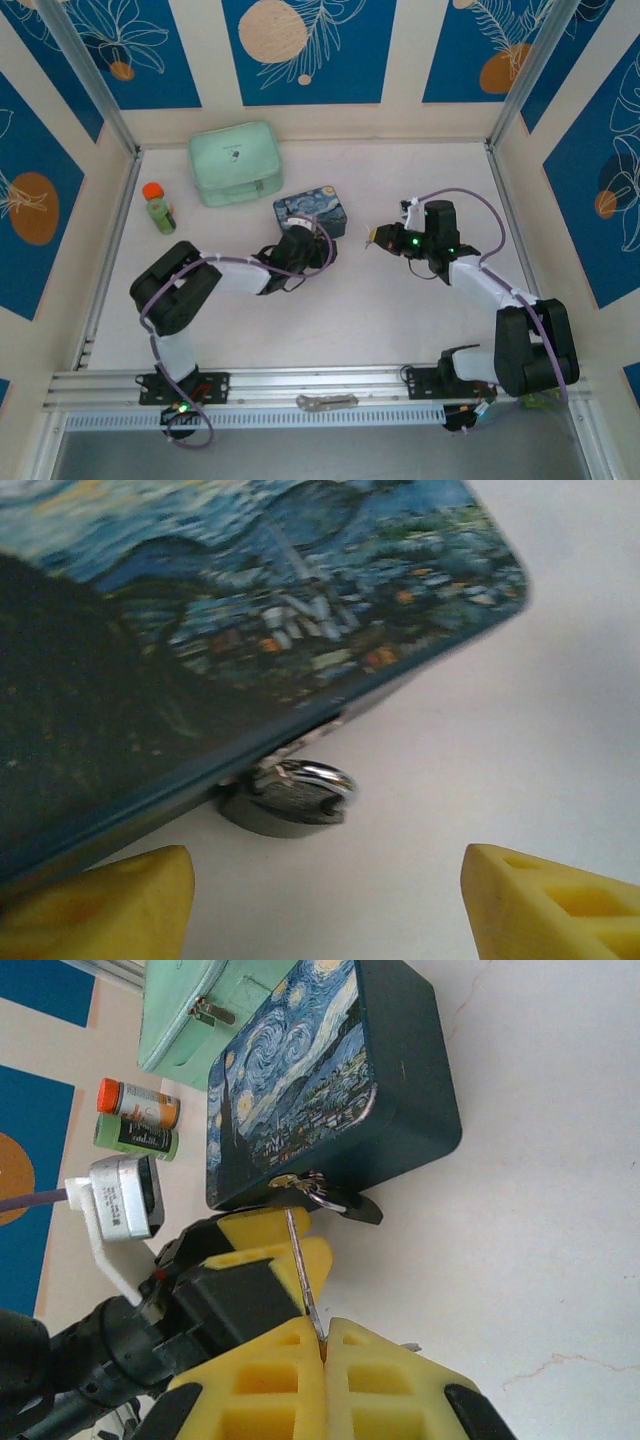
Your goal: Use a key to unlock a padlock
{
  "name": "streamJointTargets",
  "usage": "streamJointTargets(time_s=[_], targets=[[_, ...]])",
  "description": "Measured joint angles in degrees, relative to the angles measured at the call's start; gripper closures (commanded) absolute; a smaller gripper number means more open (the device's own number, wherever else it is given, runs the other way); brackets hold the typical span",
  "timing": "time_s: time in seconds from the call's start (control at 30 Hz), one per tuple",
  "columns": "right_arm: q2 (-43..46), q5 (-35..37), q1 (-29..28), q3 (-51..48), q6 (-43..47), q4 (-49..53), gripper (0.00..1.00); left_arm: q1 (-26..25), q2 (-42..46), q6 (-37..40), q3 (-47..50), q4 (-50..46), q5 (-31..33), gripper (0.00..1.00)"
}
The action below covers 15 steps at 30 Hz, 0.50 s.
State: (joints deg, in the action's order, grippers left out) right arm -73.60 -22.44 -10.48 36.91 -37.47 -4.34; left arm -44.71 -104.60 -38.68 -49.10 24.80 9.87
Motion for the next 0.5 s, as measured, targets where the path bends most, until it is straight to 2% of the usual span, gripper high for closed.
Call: streamJointTargets(time_s=[0.13,0.27,0.5], targets=[[0.0,0.0,0.0,-0.7,-0.5,-1.0,1.0,0.0,-0.8,-1.1,-0.7,-1.9,3.8,0.3],[0.0,0.0,0.0,-0.7,-0.7,-1.9,1.0,0.0,-1.8,-2.3,-1.1,-2.8,6.6,0.44],[0.0,0.0,0.0,-0.7,-0.7,-2.1,1.0,0.0,-0.4,-2.9,1.1,-3.4,9.1,0.46]])
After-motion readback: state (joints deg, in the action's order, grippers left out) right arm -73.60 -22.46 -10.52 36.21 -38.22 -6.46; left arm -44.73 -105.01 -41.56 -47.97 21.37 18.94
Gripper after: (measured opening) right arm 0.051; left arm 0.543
